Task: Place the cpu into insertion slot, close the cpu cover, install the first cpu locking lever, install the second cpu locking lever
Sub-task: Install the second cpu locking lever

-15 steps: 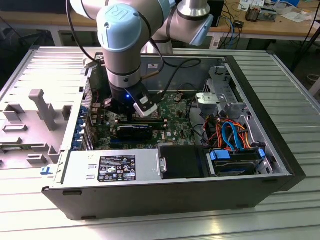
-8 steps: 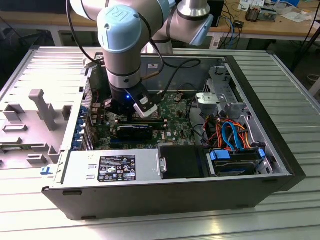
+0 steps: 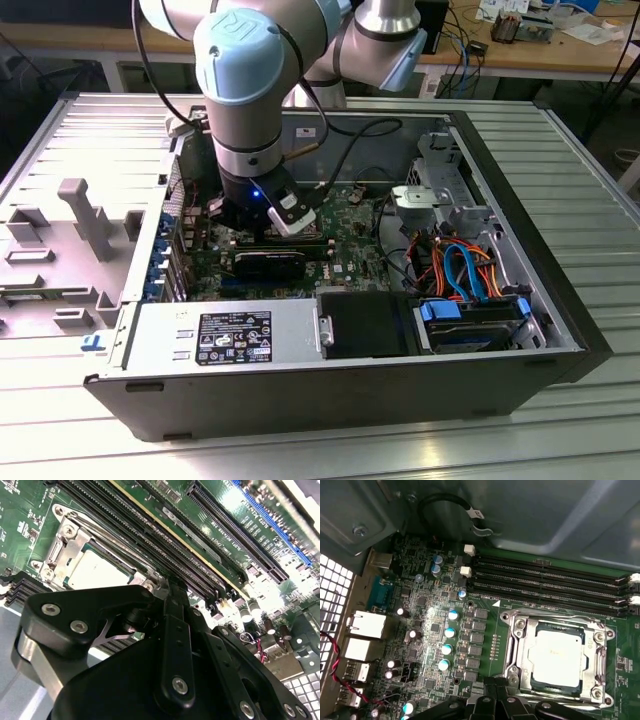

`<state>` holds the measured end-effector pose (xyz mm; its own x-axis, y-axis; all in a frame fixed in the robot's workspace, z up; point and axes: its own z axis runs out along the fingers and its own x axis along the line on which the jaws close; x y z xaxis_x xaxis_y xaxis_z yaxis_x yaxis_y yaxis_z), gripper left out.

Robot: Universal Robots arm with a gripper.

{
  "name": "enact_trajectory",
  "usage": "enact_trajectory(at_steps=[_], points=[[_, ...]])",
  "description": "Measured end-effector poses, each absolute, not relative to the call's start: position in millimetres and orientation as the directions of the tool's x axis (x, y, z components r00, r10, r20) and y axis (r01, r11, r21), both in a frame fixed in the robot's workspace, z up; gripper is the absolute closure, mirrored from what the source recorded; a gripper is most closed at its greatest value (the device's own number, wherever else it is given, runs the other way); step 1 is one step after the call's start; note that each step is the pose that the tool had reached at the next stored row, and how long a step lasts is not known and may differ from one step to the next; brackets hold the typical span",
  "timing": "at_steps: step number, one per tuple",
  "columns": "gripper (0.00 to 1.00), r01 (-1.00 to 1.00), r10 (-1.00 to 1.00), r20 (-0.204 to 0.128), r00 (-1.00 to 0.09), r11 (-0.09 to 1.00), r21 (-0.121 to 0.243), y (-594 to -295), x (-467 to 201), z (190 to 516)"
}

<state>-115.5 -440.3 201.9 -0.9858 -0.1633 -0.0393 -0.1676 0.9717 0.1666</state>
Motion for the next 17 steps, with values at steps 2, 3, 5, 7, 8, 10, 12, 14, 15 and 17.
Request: enact_trajectory(at_steps=[2, 3, 5, 7, 8, 10, 12, 14, 15, 17], points=[[0.89, -0.168, -0.163, -0.039, -0.986, 0.972, 0.167, -439, -112, 202], [0.89, -0.168, -0.163, -0.039, -0.986, 0.972, 0.167, -439, -111, 203], [0.89, -0.167, -0.163, -0.038, -0.986, 0.972, 0.167, -437, -108, 205], [0.89, -0.167, -0.163, -0.036, -0.986, 0.972, 0.167, -435, -105, 206], [0.89, -0.167, -0.163, -0.034, -0.986, 0.972, 0.168, -434, -103, 206], [0.89, -0.165, -0.163, -0.026, -0.986, 0.972, 0.169, -428, -97, 206], [0.89, -0.164, -0.163, -0.017, -0.986, 0.972, 0.171, -421, -91, 206], [0.89, -0.163, -0.163, -0.011, -0.987, 0.973, 0.161, -413, -86, 206], [0.89, -0.163, -0.163, -0.007, -0.987, 0.975, 0.149, -410, -84, 206], [0.89, -0.162, -0.164, -0.001, -0.987, 0.979, 0.124, -407, -81, 206]])
